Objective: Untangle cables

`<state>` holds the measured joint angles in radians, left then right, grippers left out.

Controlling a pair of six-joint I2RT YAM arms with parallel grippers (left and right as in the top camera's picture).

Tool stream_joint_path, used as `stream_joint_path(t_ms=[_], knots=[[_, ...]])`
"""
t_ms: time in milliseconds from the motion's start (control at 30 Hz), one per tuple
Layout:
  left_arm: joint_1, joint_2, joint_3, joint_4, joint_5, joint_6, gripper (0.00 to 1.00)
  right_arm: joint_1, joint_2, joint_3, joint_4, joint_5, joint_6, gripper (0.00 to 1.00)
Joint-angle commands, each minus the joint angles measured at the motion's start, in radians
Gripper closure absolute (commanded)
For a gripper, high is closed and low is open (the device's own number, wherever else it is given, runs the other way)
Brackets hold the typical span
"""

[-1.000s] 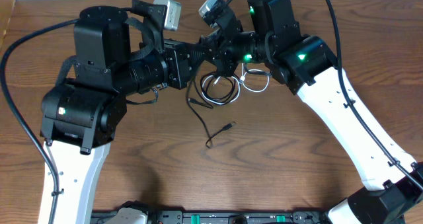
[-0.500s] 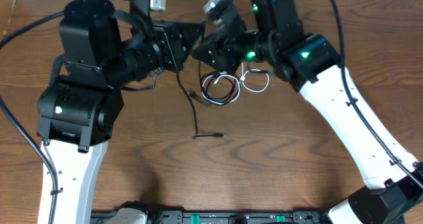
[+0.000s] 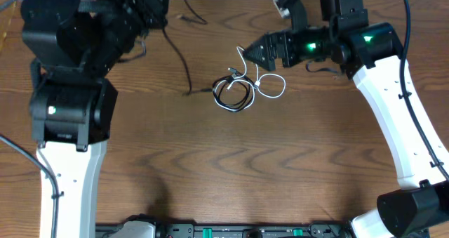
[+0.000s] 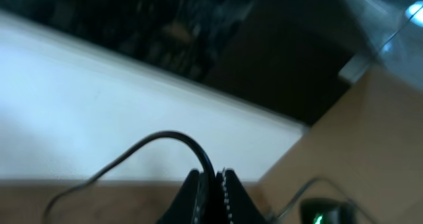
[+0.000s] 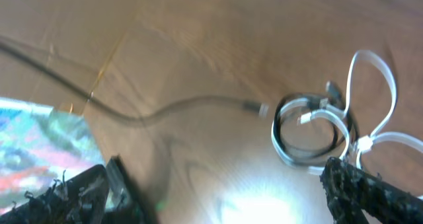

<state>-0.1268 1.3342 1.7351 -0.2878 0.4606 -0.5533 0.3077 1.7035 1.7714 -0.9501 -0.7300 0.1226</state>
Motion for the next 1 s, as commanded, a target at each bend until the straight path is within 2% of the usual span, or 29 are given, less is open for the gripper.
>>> stream_joint_path(t_ms=[0, 333, 567, 767, 900, 967], knots=[[0.005, 0.092, 0.014, 0.148, -0.024, -0.083, 0.93, -0.004, -0.008, -0.001, -0.082, -0.021, -0.087, 0.01], [0.106, 0.465, 0.169, 0.289, -0.055, -0.046, 0.93, 0.006, -0.008, -0.001, -0.239, -0.019, -0.223, 0.01], [0.285, 0.641, 0.169, 0.342, -0.054, -0.014, 0.92, 0.05, -0.008, -0.001, -0.304, 0.097, -0.236, 0.01], [0.414, 0.775, 0.169, 0.333, -0.062, 0.194, 0.93, 0.09, -0.008, -0.001, -0.36, 0.156, -0.236, 0.01], [0.515, 0.83, 0.169, 0.254, -0.231, 0.294, 0.93, 0.124, -0.008, -0.001, -0.38, 0.182, -0.23, 0.01], [0.574, 0.832, 0.169, 0.207, -0.319, 0.384, 0.92, 0.144, -0.008, -0.001, -0.379, 0.182, -0.224, 0.01]])
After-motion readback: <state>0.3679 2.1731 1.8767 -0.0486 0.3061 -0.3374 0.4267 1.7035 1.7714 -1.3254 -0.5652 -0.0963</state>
